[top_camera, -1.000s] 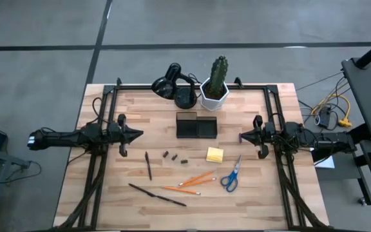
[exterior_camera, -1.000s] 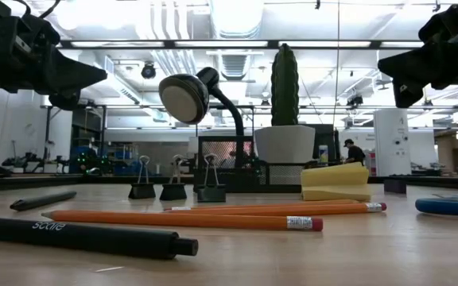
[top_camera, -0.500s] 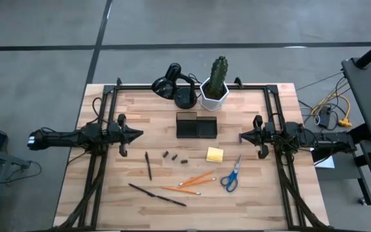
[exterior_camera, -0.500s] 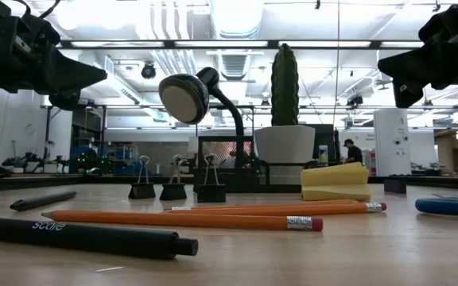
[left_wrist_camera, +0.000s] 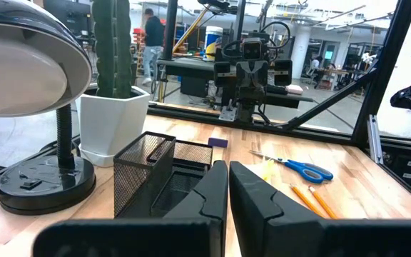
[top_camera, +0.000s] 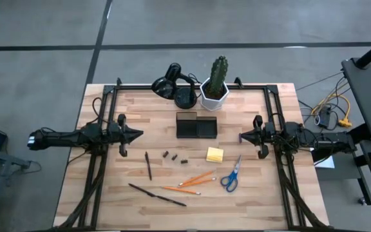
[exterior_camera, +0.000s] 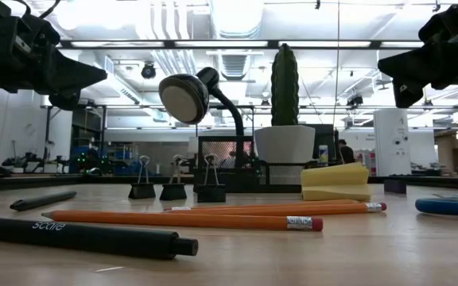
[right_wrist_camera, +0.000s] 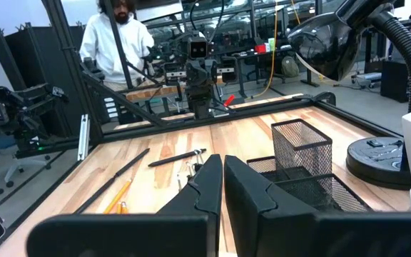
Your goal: Pick and place office supplies into organizer
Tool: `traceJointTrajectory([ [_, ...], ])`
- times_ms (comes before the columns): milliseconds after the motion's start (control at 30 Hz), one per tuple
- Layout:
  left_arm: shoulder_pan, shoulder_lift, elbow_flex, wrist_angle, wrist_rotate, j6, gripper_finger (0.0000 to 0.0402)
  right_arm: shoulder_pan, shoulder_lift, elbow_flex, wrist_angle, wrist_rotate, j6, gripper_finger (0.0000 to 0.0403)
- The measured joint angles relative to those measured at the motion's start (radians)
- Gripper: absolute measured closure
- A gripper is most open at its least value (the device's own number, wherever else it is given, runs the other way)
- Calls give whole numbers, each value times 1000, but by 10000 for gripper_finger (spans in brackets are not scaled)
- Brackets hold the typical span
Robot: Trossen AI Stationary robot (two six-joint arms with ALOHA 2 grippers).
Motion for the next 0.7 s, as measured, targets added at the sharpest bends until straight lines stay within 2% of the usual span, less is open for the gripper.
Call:
traceJointTrajectory([
  [500, 0, 0, 0, 12, -5, 0, 402, 0, 0, 0, 2, 1, 2, 394],
  [700, 0, 0, 0, 17, -4, 0, 402, 0, 0, 0, 3, 1, 173, 394],
])
